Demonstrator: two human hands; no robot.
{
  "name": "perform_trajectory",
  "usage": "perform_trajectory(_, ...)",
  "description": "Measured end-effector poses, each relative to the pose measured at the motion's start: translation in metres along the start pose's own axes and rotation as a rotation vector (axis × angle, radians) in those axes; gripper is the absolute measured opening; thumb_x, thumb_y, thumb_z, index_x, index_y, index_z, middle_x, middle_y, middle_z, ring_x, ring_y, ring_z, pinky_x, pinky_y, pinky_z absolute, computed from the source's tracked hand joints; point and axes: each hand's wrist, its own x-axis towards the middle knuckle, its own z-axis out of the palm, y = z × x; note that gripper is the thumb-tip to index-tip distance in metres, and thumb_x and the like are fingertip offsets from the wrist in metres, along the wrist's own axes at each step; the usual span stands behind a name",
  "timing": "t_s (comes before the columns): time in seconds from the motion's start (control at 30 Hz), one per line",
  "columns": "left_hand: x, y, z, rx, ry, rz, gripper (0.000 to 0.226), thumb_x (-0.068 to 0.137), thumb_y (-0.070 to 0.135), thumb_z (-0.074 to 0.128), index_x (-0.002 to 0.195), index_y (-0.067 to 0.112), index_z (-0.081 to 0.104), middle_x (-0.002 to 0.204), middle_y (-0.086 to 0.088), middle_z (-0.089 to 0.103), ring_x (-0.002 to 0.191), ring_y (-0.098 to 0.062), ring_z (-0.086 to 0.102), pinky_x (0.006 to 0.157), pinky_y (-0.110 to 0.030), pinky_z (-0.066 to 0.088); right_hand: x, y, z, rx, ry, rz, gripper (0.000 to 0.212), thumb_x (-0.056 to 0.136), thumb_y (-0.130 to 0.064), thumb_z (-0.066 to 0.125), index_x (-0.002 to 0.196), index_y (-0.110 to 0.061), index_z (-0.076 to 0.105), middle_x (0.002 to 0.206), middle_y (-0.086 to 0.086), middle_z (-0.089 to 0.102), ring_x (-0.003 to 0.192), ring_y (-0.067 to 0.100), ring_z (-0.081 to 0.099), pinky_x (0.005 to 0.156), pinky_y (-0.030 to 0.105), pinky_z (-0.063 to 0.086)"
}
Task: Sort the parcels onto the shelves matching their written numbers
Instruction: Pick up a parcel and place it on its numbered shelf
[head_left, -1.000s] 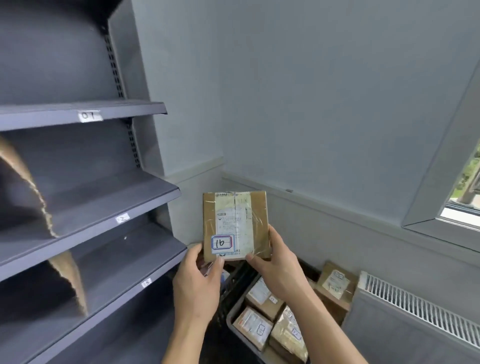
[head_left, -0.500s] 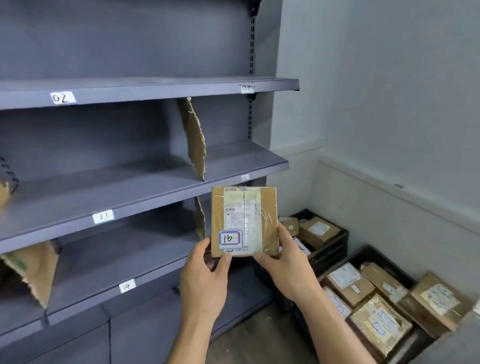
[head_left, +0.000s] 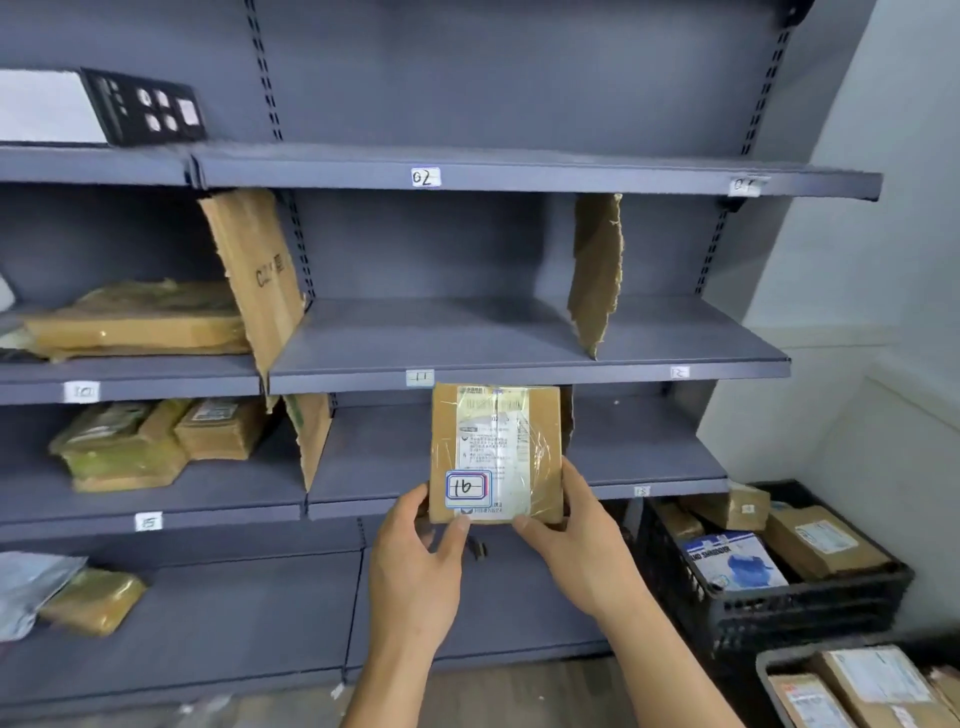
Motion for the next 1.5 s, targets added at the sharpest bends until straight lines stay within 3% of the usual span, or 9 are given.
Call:
perform_trajectory(0.17, -0.009, -0.004, -0.018, 0.014, 0.138, -0.033, 0.036, 0.09, 0.016, 0.071, 0.105, 0.047, 0.057, 0.106, 0.019, 0.07, 0.101, -0.005, 0.065, 0.076, -0.009, 0.044, 0.011, -0.007, 0.021, 0.011, -0.146, -0.061, 0.061, 0.092, -0.024, 0.07, 0.139, -0.048, 0.04, 0.105, -0.037, 0.064, 0.096, -0.018, 0.057, 0.068, 0.005, 0.044)
perform_trajectory(0.37, -0.027, -0.008, -0.028, 0.026, 0.29, -0.083, 0.034, 0.09, 0.016, 0.071, 0.111, 0.041, 0.059, 0.105, 0.021, 0.069, 0.101, 0.001, 0.064, 0.075, -0.005, 0.045, 0.018, -0.01, 0.038, 0.018, -0.294, -0.105, 0.064, 0.091, -0.025, 0.071, 0.139, -0.05, 0.037, 0.111, -0.033, 0.064, 0.104, -0.005, 0.062, 0.074, 0.008, 0.045)
perform_trajectory(0.5, -0.043, -0.024, -0.04, 0.044, 0.378, -0.147, 0.036, 0.09, 0.018, 0.072, 0.117, 0.038, 0.06, 0.107, 0.021, 0.07, 0.106, -0.003, 0.064, 0.093, -0.023, 0.052, 0.011, -0.009, 0.055, 0.016, -0.398, -0.108, 0.067, 0.092, -0.024, 0.07, 0.146, -0.042, 0.036, 0.106, -0.036, 0.06, 0.096, -0.016, 0.057, 0.072, 0.006, 0.042)
perform_trajectory(0.63, -0.058, -0.034, -0.06, 0.078, 0.441, -0.194, 0.036, 0.09, 0.018, 0.071, 0.117, 0.039, 0.059, 0.109, 0.021, 0.069, 0.109, -0.006, 0.063, 0.097, -0.031, 0.052, -0.002, -0.011, 0.076, 0.024, -0.485, -0.104, 0.062, 0.092, -0.022, 0.07, 0.135, -0.052, 0.036, 0.101, -0.037, 0.058, 0.088, -0.024, 0.054, 0.067, 0.001, 0.04)
perform_trajectory(0.83, -0.066, -0.044, -0.1, 0.043, 0.511, -0.221, 0.032, 0.09, 0.017, 0.071, 0.117, 0.032, 0.061, 0.108, 0.018, 0.07, 0.105, -0.005, 0.063, 0.084, -0.015, 0.046, -0.011, -0.029, 0.12, 0.012, -0.556, -0.135, 0.062, 0.091, -0.022, 0.071, 0.13, -0.055, 0.036, 0.099, -0.036, 0.06, 0.091, -0.016, 0.057, 0.069, 0.007, 0.041)
perform_trajectory(1.0, -0.058, -0.057, -0.152, 0.044, 0.55, -0.22, 0.032, 0.089, 0.016, 0.071, 0.112, 0.036, 0.061, 0.105, 0.018, 0.07, 0.103, -0.006, 0.065, 0.082, -0.016, 0.048, -0.018, -0.057, 0.17, 0.012, -0.588, -0.16, 0.06, 0.092, -0.02, 0.07, 0.124, -0.056, 0.035, 0.1, -0.039, 0.057, 0.089, -0.023, 0.054, 0.066, 0.001, 0.04)
perform_trajectory(1.13, -0.047, -0.063, -0.211, 0.066, 0.568, -0.194, 0.034, 0.089, 0.014, 0.072, 0.107, 0.041, 0.058, 0.103, 0.022, 0.069, 0.101, -0.001, 0.063, 0.07, -0.006, 0.043, -0.025, -0.088, 0.224, 0.014, -0.613, -0.18, 0.057, 0.092, -0.021, 0.071, 0.124, -0.054, 0.038, 0.102, -0.035, 0.062, 0.09, -0.026, 0.053, 0.068, 0.002, 0.042)
perform_trajectory(1.3, -0.034, -0.078, -0.289, 0.061, 0.586, -0.183, 0.036, 0.09, 0.013, 0.07, 0.101, 0.044, 0.056, 0.103, 0.022, 0.068, 0.1, 0.001, 0.062, 0.072, -0.006, 0.042, -0.036, -0.129, 0.298, 0.025, -0.638, -0.204, 0.055, 0.091, -0.024, 0.071, 0.128, -0.051, 0.042, 0.106, -0.034, 0.062, 0.095, -0.016, 0.058, 0.075, 0.008, 0.042)
perform_trajectory(1.5, -0.015, -0.1, -0.359, 0.077, 0.593, -0.187, 0.033, 0.089, 0.014, 0.071, 0.101, 0.042, 0.058, 0.1, 0.019, 0.071, 0.098, -0.005, 0.066, 0.076, -0.014, 0.045, -0.04, -0.164, 0.361, 0.021, -0.664, -0.201, 0.06, 0.092, -0.023, 0.071, 0.128, -0.056, 0.034, 0.101, -0.038, 0.057, 0.088, -0.022, 0.053, 0.069, 0.002, 0.038)
